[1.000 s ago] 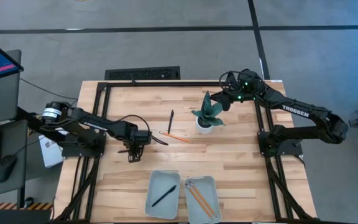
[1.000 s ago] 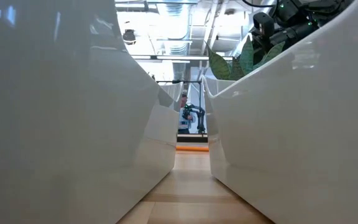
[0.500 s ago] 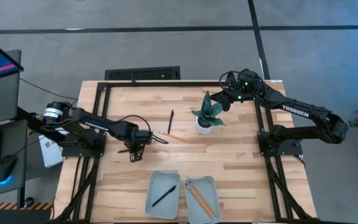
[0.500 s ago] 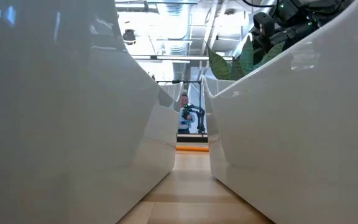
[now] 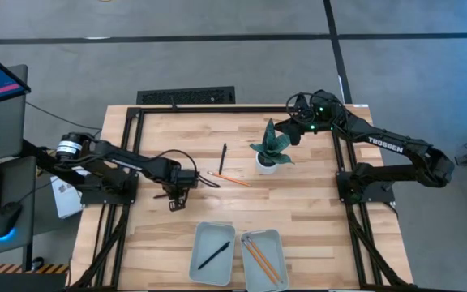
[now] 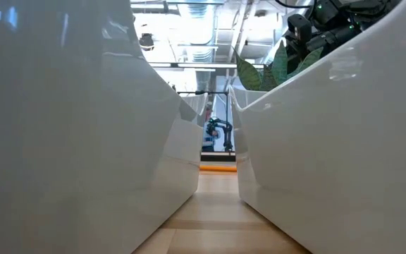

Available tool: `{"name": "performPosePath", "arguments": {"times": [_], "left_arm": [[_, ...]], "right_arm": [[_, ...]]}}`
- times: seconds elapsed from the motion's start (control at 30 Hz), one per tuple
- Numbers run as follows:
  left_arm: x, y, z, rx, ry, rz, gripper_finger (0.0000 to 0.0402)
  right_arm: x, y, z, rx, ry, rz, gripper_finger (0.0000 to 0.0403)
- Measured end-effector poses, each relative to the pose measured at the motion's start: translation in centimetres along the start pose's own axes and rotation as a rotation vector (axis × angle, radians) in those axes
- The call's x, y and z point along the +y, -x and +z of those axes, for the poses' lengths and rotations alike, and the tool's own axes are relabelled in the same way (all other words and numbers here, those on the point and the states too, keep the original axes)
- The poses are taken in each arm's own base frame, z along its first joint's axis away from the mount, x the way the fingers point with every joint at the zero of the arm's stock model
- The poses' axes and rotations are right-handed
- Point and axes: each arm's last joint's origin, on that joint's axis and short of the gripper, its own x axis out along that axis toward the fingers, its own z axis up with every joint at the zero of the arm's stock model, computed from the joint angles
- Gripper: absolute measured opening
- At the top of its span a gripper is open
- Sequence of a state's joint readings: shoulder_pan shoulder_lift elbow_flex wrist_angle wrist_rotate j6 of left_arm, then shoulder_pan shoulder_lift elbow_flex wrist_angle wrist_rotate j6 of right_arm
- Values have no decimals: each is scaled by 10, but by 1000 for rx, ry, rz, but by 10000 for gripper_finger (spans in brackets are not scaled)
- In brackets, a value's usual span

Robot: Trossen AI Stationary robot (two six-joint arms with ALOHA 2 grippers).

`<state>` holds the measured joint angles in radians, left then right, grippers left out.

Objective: Sort pens & pencils
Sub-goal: Put the bottom pen into the left gray bin

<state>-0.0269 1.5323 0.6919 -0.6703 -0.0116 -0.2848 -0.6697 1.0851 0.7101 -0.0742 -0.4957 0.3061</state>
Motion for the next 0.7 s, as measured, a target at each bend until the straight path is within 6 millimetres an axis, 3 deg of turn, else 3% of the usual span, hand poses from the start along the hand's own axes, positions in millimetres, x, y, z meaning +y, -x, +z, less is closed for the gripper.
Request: {"name": "performPosePath", "arguments": {"times": [0.7], "left_arm": [[-2, 5, 5, 7, 1, -27, 50]], "right_arm": [[0, 0, 0, 0, 1, 0, 98]]}}
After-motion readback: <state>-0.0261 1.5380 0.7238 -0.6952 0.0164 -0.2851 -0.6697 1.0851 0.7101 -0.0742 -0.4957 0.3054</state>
